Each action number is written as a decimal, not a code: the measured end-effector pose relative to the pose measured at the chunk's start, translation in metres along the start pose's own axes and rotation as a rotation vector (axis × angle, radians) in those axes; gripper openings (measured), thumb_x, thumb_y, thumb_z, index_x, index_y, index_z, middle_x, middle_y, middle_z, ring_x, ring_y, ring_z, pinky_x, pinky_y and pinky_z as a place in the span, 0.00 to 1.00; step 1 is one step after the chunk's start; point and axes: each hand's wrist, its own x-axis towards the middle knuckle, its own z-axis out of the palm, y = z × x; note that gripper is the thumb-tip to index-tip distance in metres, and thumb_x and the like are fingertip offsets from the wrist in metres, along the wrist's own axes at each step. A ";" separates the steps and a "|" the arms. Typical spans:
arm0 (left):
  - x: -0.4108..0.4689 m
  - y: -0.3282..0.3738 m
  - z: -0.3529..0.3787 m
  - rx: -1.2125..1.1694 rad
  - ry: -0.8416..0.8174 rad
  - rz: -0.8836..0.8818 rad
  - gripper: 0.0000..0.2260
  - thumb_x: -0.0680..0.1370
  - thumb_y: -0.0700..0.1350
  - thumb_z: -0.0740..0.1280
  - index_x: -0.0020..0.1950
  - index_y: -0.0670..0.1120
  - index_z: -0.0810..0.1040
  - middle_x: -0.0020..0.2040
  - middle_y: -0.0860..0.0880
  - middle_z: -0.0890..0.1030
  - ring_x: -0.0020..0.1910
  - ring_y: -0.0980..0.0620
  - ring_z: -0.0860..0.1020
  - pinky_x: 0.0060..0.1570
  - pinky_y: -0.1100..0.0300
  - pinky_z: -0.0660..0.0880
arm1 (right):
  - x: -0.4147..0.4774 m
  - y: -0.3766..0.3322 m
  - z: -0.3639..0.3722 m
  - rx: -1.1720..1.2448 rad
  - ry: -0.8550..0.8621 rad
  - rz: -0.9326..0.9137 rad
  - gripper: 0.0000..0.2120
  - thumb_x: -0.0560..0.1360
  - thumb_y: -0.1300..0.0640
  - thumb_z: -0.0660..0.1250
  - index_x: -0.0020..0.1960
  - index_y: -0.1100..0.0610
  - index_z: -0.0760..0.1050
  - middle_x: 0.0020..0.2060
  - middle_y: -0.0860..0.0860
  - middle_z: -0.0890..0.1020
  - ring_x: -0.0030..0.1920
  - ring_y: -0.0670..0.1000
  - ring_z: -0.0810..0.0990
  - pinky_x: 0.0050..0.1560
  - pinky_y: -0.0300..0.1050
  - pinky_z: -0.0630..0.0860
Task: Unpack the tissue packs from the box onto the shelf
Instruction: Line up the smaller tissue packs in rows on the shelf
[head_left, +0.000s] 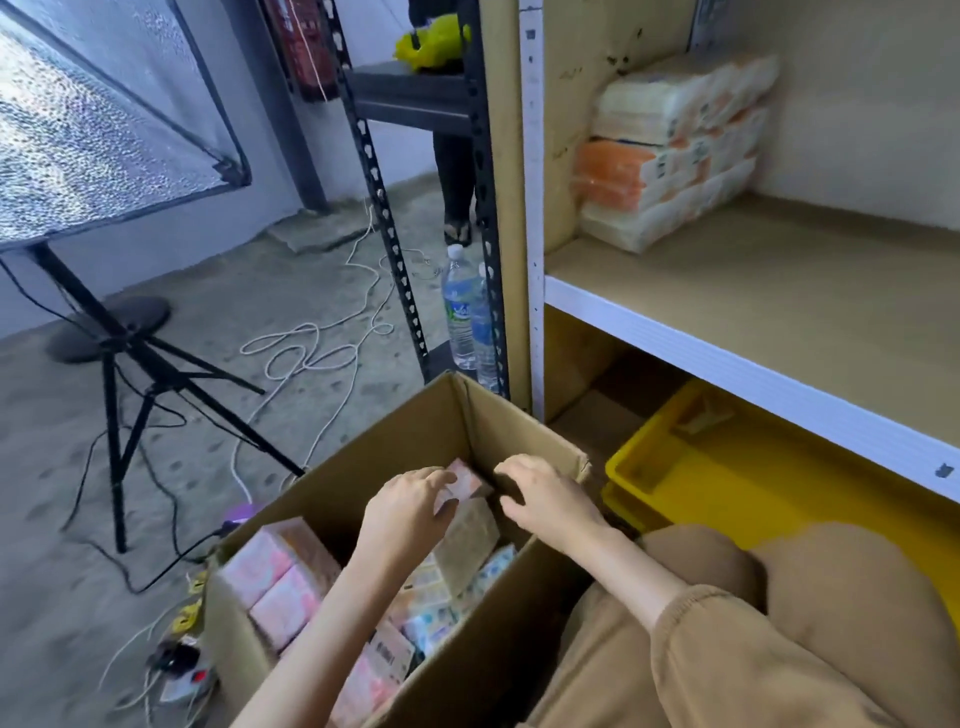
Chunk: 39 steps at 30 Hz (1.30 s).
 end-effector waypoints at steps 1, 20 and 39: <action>-0.003 -0.005 0.005 -0.001 0.010 0.008 0.12 0.71 0.43 0.71 0.54 0.45 0.82 0.55 0.49 0.84 0.54 0.47 0.82 0.51 0.57 0.78 | 0.001 -0.002 0.005 0.005 -0.015 -0.003 0.19 0.79 0.57 0.57 0.70 0.57 0.65 0.70 0.51 0.69 0.70 0.51 0.67 0.67 0.44 0.66; 0.005 -0.115 0.028 0.309 -0.529 0.001 0.14 0.76 0.46 0.63 0.61 0.48 0.76 0.58 0.48 0.80 0.56 0.46 0.79 0.49 0.53 0.77 | 0.075 -0.009 0.085 -0.126 -0.322 -0.090 0.23 0.75 0.68 0.57 0.70 0.58 0.66 0.68 0.56 0.70 0.67 0.57 0.70 0.65 0.50 0.69; 0.036 -0.119 0.018 0.364 -1.047 -0.032 0.13 0.72 0.54 0.70 0.53 0.50 0.81 0.48 0.50 0.80 0.45 0.51 0.75 0.42 0.58 0.71 | 0.141 -0.007 0.145 -0.358 -0.695 -0.335 0.30 0.73 0.60 0.66 0.74 0.55 0.60 0.72 0.55 0.63 0.67 0.58 0.69 0.66 0.50 0.68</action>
